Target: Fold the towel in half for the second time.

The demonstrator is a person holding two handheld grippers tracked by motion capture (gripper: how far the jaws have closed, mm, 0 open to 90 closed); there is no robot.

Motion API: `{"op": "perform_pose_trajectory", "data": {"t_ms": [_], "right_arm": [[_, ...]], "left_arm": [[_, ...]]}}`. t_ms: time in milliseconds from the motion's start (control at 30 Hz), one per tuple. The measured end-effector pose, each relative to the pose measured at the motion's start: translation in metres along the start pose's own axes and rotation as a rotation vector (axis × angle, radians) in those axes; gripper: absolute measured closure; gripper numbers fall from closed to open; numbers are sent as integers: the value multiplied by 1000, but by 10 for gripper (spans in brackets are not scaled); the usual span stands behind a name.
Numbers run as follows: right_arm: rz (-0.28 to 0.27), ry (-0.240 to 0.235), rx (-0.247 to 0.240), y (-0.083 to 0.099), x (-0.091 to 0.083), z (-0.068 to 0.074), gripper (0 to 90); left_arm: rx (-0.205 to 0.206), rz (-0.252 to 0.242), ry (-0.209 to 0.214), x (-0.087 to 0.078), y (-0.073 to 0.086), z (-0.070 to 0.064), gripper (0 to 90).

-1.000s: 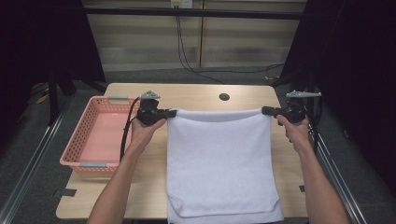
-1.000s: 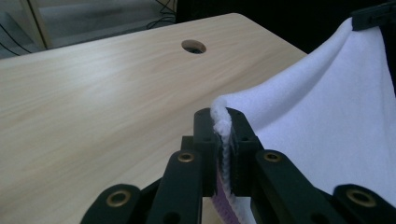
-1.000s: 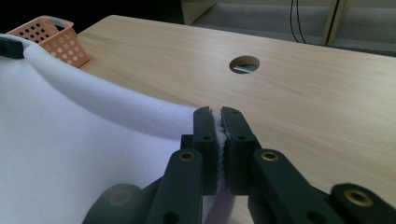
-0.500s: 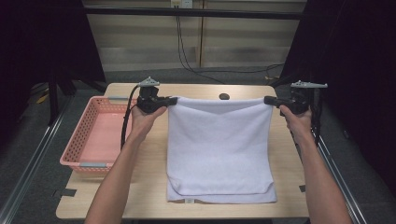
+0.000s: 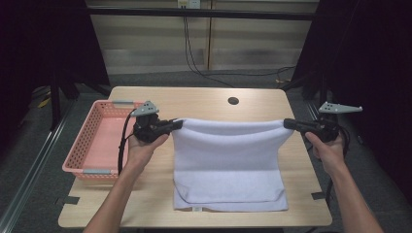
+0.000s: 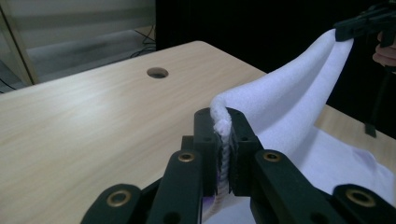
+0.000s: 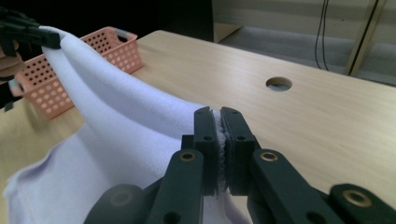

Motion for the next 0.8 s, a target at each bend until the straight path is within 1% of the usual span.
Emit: {"op": "perform_pose_trajectory", "data": {"t_ms": [67, 100, 133, 167, 333, 367, 400, 433, 467, 500, 533, 567, 600, 667, 700, 733, 800], "right_arm": [[-1, -14, 8, 8, -4, 6, 860], [3, -15, 6, 14, -6, 9, 860], [2, -32, 13, 24, -10, 17, 860], [2, -32, 13, 24, -10, 17, 860], [40, -60, -4, 50, -20, 40, 859], [54, -62, -6, 57, -22, 44, 859], [70, -72, -4, 66, -23, 50, 859], [99, -75, -4, 81, -23, 56, 858], [99, -75, -4, 81, -23, 56, 858], [132, -84, 5, 100, -24, 62, 857], [143, -86, 8, 109, -24, 64, 856], [165, -91, 12, 119, -24, 67, 855], [165, -91, 12, 119, -24, 67, 855], [205, -87, 10, 134, -25, 70, 848], [234, -99, 13, 145, -28, 75, 839], [234, -99, 13, 145, -28, 75, 839], [260, -103, 11, 153, -31, 79, 812]], "left_arm": [[-26, -10, 24, -4, 8, -7, 848], [-22, -2, 23, -6, 14, -10, 848], [-18, 6, 27, -8, 20, -14, 848], [-17, 11, 31, -10, 26, -18, 848], [-16, 44, 48, -24, 54, -32, 843], [-24, 62, 53, -26, 65, -35, 842], [-23, 78, 58, -26, 72, -38, 841], [-20, 99, 65, -27, 82, -41, 837], [-15, 112, 64, -28, 91, -44, 837], [-26, 125, 75, -29, 100, -47, 836], [-34, 161, 92, -30, 117, -52, 833], [-34, 161, 92, -30, 117, -52, 830], [-26, 188, 104, -30, 124, -56, 830], [-9, 225, 118, -33, 134, -62, 817], [-9, 236, 133, -35, 139, -65, 810], [-13, 242, 135, -37, 142, -66, 810], [-23, 268, 147, -40, 151, -69, 801]]}}
Point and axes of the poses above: each handheld gripper's, and its own axes: x roughly forward along the jaws, y roughly out of its underside, z roughly to its left, the point moved 9 cm from there along x, roughly forward along the jaws, and after that the axes turned 3 degrees about -y, right-handed, at the moved point
